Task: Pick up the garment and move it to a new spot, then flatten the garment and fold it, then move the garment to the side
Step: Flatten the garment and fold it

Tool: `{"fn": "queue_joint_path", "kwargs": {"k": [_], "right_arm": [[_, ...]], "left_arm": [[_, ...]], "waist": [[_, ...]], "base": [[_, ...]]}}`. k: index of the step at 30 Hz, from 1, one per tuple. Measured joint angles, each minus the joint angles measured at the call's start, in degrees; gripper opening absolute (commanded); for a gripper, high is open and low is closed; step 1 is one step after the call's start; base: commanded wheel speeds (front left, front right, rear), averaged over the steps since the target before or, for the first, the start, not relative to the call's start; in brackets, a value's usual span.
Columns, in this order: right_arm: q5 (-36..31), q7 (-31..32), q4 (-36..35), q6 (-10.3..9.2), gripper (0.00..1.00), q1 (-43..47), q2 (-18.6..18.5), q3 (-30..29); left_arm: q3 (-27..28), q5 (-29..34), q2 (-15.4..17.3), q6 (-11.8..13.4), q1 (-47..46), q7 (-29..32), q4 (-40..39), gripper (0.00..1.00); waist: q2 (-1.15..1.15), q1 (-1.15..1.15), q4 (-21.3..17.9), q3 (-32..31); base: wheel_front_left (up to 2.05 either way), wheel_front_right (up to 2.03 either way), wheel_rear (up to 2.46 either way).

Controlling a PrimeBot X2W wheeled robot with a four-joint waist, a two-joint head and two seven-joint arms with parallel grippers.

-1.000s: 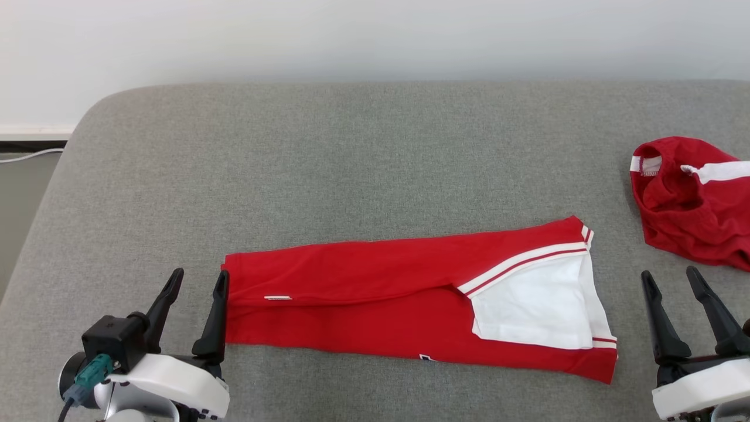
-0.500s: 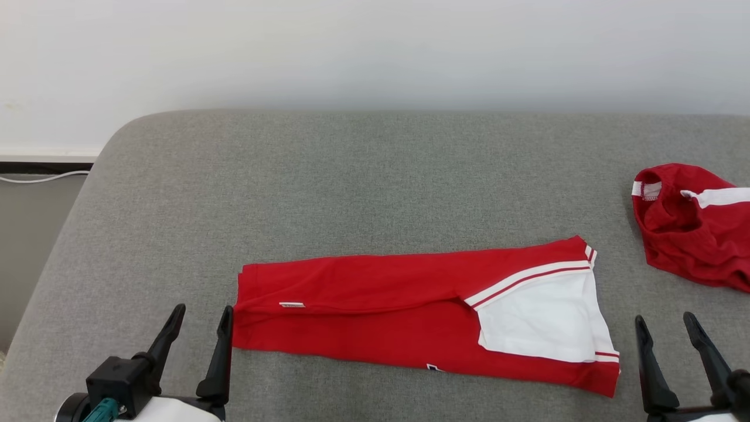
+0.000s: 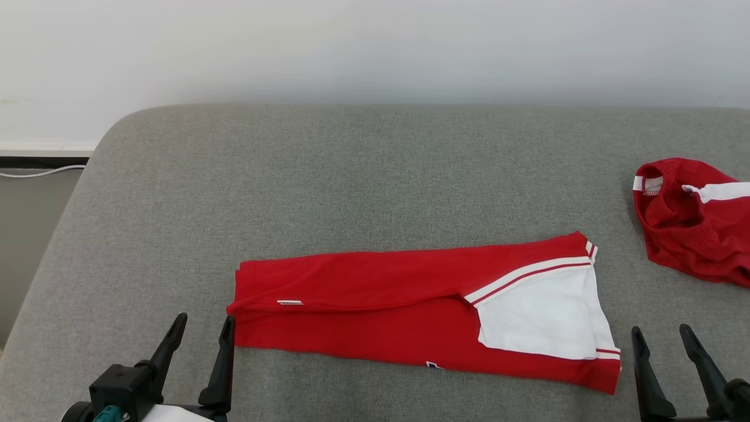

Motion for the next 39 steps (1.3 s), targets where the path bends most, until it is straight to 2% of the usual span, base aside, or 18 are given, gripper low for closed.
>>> {"fn": "queue_joint_path", "kwargs": {"k": [9,12,18,22,25,30,39], "right_arm": [[2.09,1.19,1.21,0.01,1.00,-0.85,-0.25,-0.27],[4.01,2.31,2.79,0.01,1.00,-2.04,-1.60,-0.05],[11.44,4.42,8.38,0.00,1.00,-5.71,-5.84,2.02],[20.14,7.24,13.12,0.00,1.00,-9.32,-8.90,4.53],[23.82,9.17,15.72,0.00,1.00,-11.24,-10.68,6.54],[28.84,11.27,19.26,0.00,1.00,-13.29,-12.60,8.73],[36.24,14.35,20.24,0.00,1.00,-16.68,-14.13,13.26]], "left_arm": [[-0.54,0.00,-0.22,-0.11,-0.48,-0.01,-0.62,1.00],[-0.82,0.01,-0.54,-0.18,-0.64,-0.01,-0.86,1.00],[-1.60,0.10,-1.71,-0.78,-3.21,-0.14,-0.88,1.00],[-2.04,0.10,-2.81,-1.70,-4.59,-0.45,0.05,1.00],[-2.14,0.09,-3.37,-2.21,-5.26,-0.86,0.68,1.00],[-2.12,0.09,-3.80,-2.77,-5.81,-1.27,1.86,1.00],[-1.47,0.09,-4.76,-3.77,-6.83,-2.21,2.52,1.00]], "waist": [[0.00,0.00,0.56,1.12],[0.00,0.00,0.79,1.66],[0.00,0.00,1.84,3.60],[0.00,0.00,3.33,5.04],[0.00,0.00,4.17,5.86],[0.00,0.00,5.70,6.92],[0.00,0.00,7.18,8.98]], "base": [[0.00,0.00,0.00],[0.00,0.00,0.00],[0.00,0.00,0.00],[0.00,0.00,0.00],[0.00,0.00,0.00],[0.00,0.00,0.00],[0.00,0.00,0.00]]}}
